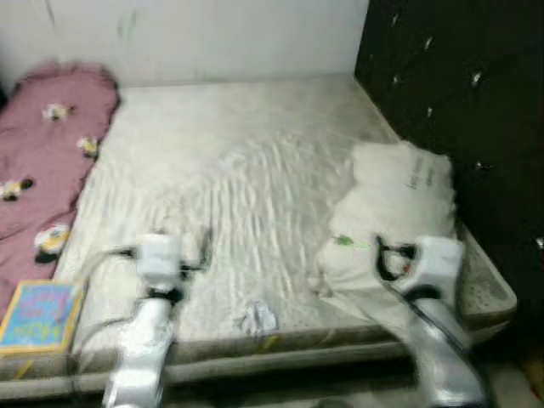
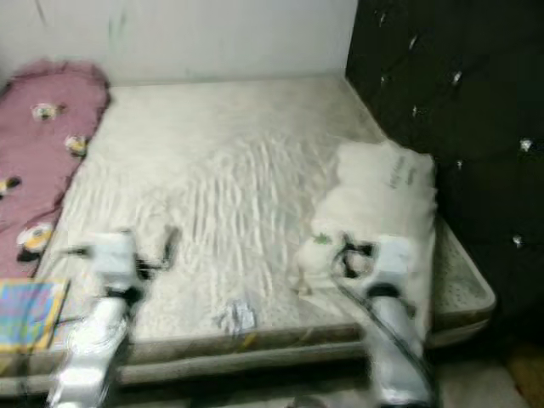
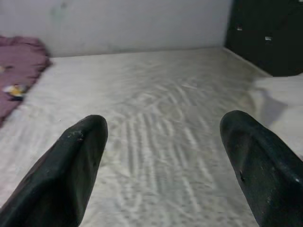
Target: Clean up the room
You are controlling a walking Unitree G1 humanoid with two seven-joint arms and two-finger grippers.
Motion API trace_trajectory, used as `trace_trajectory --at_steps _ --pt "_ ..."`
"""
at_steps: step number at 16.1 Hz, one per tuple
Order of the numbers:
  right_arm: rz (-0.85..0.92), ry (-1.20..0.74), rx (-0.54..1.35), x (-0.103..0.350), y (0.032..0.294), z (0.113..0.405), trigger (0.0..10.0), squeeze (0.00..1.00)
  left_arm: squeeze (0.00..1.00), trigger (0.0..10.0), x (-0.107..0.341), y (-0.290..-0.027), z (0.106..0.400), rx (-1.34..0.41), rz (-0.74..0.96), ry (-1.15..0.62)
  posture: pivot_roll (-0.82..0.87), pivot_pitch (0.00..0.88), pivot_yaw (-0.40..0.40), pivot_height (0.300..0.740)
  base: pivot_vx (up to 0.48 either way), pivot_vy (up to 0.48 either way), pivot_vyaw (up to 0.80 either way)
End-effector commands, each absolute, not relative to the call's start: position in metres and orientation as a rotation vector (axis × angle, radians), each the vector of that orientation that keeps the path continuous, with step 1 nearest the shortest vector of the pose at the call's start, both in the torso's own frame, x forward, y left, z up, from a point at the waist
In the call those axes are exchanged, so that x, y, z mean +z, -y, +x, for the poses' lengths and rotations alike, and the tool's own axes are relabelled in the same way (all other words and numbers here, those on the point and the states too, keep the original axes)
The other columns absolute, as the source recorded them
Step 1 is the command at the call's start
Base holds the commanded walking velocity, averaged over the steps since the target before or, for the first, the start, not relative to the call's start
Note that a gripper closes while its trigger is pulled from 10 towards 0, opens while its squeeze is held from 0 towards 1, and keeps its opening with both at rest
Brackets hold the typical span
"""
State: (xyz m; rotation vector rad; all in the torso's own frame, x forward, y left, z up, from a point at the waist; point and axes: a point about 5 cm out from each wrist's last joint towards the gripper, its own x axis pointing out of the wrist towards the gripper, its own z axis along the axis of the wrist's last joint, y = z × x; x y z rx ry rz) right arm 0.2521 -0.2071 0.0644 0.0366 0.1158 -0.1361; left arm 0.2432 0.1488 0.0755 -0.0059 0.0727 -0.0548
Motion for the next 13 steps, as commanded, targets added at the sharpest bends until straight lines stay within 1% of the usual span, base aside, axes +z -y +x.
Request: trace_trajectory --at_steps 1,7,10,11,13 --pt "0.068 -0.104 -0.109 0.067 0.195 0.257 10.0 0.00 0.00 10.0 0.073 -0.163 0.240 -0.016 0.004 -0.091 0.01 0.000 -0.026 0.740 0.000 0.476 0.00" --pt "0.063 -0.110 -0.110 0.065 0.196 0.257 10.0 0.00 0.00 10.0 0.072 -0.166 0.243 0.000 -0.002 -0.094 0.01 0.000 -0.027 0.740 0.000 0.476 0.00" --pt "0.064 -0.108 -0.102 0.065 0.195 0.260 10.0 0.00 0.00 10.0 0.078 -0.167 0.248 -0.004 0.017 -0.050 0.02 0.000 -0.023 0.740 0.000 0.476 0.00" --pt "0.072 -0.098 -0.106 0.066 0.193 0.260 10.0 0.00 0.00 10.0 0.083 -0.171 0.250 0.026 0.052 -0.027 0.02 0.000 -0.020 0.740 0.000 0.000 0.00" --pt "0.075 -0.097 -0.111 0.065 0.191 0.258 10.0 0.00 0.00 10.0 0.085 -0.171 0.250 0.007 0.041 -0.029 0.03 0.000 -0.019 0.740 0.000 0.000 0.00"
